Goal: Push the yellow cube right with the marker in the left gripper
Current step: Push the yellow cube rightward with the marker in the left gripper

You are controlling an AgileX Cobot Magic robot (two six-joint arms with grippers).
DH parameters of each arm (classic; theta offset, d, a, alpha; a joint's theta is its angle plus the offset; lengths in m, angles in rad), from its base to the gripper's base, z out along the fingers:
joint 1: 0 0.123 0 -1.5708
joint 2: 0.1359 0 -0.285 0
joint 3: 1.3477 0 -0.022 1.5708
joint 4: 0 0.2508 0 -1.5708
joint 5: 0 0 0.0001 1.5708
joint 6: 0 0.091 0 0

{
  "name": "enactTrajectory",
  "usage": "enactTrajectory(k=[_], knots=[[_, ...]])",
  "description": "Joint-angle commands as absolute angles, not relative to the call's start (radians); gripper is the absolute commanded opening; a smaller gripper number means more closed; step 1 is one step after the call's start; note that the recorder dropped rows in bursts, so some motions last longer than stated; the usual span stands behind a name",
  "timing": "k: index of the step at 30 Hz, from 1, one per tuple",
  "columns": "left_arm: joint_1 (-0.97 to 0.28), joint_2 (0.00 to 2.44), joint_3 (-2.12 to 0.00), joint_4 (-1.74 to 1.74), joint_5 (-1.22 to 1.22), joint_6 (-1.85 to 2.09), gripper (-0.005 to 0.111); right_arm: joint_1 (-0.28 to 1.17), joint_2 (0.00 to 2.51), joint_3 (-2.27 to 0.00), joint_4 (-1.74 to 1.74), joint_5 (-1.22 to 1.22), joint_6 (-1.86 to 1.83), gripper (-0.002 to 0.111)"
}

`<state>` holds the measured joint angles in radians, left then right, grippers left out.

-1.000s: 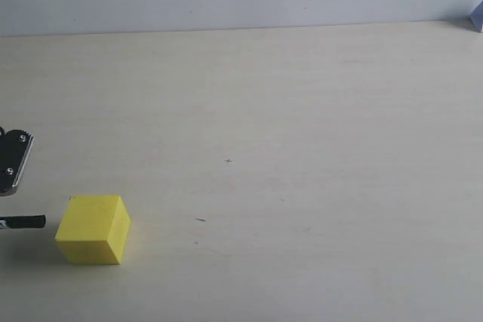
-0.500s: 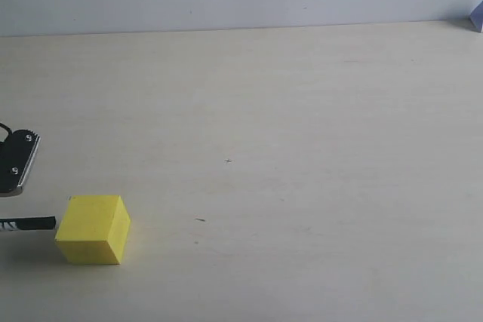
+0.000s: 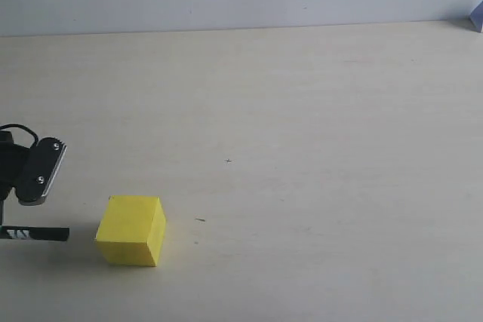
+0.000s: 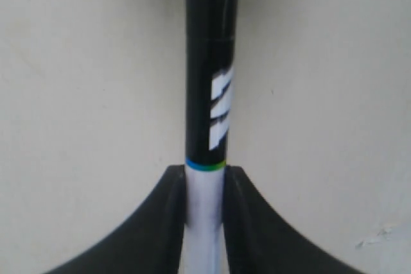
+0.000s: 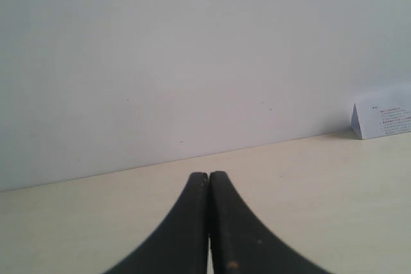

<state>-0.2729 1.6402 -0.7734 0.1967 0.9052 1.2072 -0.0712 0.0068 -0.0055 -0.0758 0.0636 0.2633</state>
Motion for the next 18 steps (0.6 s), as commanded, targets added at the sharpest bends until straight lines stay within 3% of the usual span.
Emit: enactTrajectory(k=[1, 8, 18], knots=[[-0.275, 1.64, -0.768, 0.187, 0.902, 1.196, 0.0, -0.07, 0.0, 0.0, -0.078, 0.061, 0.264, 0.0], [-0.458, 1.641, -0.813, 0.086, 0.879, 1.196, 0.0, -0.07, 0.0, 0.0, -0.078, 0.059, 0.264, 0.0], [-0.323, 1.641, -0.813, 0.093, 0.995, 1.142, 0.0, -0.07, 0.0, 0.0, -0.078, 0.059, 0.264, 0.0]])
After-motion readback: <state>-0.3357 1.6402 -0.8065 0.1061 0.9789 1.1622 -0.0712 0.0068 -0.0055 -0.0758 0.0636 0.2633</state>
